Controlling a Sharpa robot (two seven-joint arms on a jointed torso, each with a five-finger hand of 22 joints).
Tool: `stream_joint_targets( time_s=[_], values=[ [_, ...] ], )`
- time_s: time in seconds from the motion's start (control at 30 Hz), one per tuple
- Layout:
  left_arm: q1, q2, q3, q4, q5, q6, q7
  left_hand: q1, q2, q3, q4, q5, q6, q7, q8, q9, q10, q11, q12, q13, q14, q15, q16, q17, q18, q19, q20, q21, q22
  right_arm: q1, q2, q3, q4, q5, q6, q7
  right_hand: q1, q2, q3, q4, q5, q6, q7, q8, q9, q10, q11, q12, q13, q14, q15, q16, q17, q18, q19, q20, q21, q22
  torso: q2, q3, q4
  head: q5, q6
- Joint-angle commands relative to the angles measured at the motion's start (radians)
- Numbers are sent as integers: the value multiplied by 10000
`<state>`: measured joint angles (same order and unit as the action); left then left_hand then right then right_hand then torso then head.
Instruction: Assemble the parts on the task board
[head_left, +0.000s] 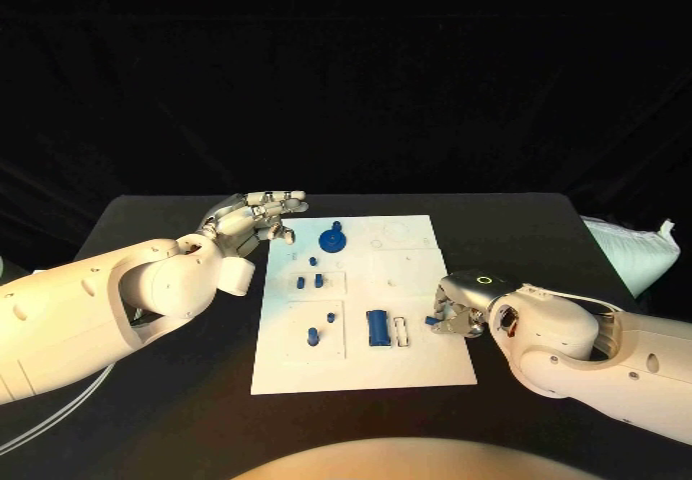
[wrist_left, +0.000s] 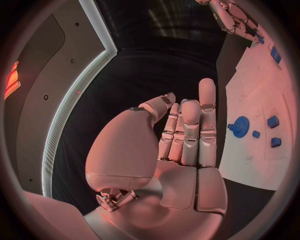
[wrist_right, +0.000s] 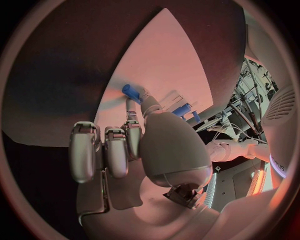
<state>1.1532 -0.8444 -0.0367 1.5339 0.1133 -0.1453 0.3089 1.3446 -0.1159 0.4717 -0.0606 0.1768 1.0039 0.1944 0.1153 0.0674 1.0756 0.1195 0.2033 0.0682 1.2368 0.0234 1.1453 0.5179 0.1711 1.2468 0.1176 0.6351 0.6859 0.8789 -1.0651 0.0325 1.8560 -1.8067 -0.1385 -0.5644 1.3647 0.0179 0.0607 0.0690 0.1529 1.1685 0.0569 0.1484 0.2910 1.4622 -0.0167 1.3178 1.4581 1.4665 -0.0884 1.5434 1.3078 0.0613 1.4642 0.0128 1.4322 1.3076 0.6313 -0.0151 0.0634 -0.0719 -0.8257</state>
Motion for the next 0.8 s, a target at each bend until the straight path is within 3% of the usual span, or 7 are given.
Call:
stream_joint_targets(
  time_s=[0.03, 0.13, 0.43, 0.6, 0.8],
  values=[
    [4, 12, 6, 23, -29, 196, 30, -4, 38, -23, -58, 0, -67, 8, 36, 2, -77, -2, 30, -13, -79, 14, -39, -8, 111, -90, 8, -56, -14, -176, -1, -151, -173, -9, 642, -222, -31, 330, 1521, -1157, 80, 35, -27, -49, 21, 499, -88, 13, -129, 950, -14, 3, 2173, -196, 429, 31, 36, 1075, -1, 4, -5, 11, -3],
    [4, 12, 6, 23, -30, 195, 32, -4, 38, -23, -58, 0, -67, 8, 36, 2, -77, -2, 30, -13, -79, 14, -39, -8, 111, -90, 8, -56, -14, -174, -53, -147, -99, 404, 181, -260, -666, 386, 1712, -735, 212, 33, -30, -99, 2, 505, -83, -14, -134, 953, -3, 10, 2185, -197, 435, 34, 41, 1081, -3, 3, -9, 12, 5],
    [4, 28, 6, 27, -32, 202, 38, -1, 42, -20, -61, 0, -67, 9, 38, 3, -80, -1, 33, -13, -83, 14, -39, -10, 111, -92, 9, -57, -14, -23, -274, -85, 384, 2311, -1850, -333, -1458, -205, 2671, -312, 470, 124, -63, -204, -9, 498, -114, -112, -146, 954, -43, 7, 2184, -193, 440, 1, 26, 1073, 3, -2, 1, -13, 45],
    [3, 37, 6, 29, -32, 209, 44, -1, 42, -20, -61, 0, -67, 9, 38, 3, -80, -1, 33, -13, -83, 14, -39, -10, 111, -92, 9, -57, -14, 76, -300, -74, 618, 2948, -2233, -347, -1580, -345, 2875, -249, 591, 159, -69, -215, 0, 510, -118, -91, -129, 956, -46, 15, 2198, -194, 446, -3, 31, 1081, 3, -4, 7, -13, 48],
    [3, 36, 6, 47, -32, 208, 46, -1, 42, -20, -61, 0, -67, 9, 38, 3, -80, -1, 33, -13, -83, 14, -39, -10, 111, -92, 9, -57, -14, 114, -218, -71, 689, 3669, -2336, -354, -1628, -443, 2984, -241, 680, 180, -73, -219, 8, 520, -121, -69, -114, 958, -49, 18, 2203, -196, 450, -6, 37, 1089, 7, -7, 2, 5, 32]
  ],
)
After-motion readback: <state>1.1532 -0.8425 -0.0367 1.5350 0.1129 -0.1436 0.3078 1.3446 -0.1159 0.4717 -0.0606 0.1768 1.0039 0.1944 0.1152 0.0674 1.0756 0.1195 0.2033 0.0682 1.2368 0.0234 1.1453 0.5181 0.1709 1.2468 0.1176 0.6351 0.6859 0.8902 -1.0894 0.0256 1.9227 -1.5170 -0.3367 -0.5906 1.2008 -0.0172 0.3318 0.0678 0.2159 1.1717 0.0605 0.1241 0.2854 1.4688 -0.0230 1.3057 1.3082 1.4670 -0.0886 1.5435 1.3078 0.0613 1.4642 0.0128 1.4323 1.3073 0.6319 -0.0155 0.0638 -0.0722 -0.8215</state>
